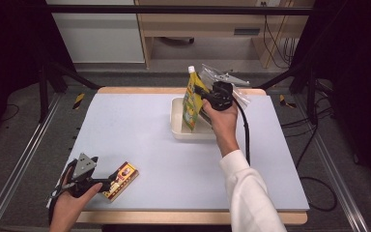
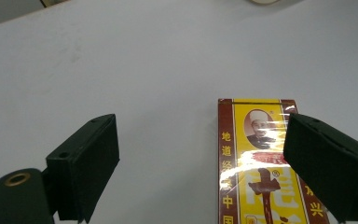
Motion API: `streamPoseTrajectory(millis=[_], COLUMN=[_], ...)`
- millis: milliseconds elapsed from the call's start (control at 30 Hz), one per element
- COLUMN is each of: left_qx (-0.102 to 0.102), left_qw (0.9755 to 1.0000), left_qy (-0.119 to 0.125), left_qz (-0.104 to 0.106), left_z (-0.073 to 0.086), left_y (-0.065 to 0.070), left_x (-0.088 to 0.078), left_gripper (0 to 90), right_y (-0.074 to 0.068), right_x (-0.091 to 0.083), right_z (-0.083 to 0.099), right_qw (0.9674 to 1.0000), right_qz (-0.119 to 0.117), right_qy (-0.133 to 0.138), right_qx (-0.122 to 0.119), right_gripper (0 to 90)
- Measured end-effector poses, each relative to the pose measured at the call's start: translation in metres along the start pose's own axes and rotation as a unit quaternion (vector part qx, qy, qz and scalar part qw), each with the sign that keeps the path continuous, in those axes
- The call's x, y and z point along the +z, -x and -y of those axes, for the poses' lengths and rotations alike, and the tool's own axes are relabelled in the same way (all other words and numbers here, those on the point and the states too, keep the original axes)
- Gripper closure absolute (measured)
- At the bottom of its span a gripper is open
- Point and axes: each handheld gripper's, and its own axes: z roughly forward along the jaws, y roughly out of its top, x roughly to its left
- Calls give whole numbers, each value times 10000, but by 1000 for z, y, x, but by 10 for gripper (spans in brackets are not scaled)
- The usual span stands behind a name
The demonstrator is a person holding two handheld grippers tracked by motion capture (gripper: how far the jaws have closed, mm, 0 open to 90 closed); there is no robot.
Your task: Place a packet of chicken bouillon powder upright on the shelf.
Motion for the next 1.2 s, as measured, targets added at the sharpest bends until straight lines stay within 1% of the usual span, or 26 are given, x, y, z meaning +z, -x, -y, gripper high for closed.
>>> streamPoseTrajectory(millis=[133, 267, 667, 700, 1200], left_qx=[42, 48, 73, 81, 112], left_qw=[10000, 10000, 10000, 10000, 9999], left_qy=[-13, -22, -21, -22, -23], left_qz=[8, 17, 12, 9, 25], left_z=[0, 0, -1, -1, -1], left_y=[1, 1, 2, 2, 2], left_x=[0, 1, 0, 0, 0], left_gripper=[103, 103, 103, 103, 102], right_y=[1, 2, 0, 1, 0], right_x=[0, 2, 5, 5, 6], right_z=[1, 5, 15, 16, 24], right_qw=[10000, 10000, 10000, 9999, 9999], right_qz=[38, 40, 28, 2, -34], right_qy=[-6, -16, -86, -94, -155], right_qx=[-57, -56, 11, 54, 47], right_gripper=[900, 900, 900, 900, 900])
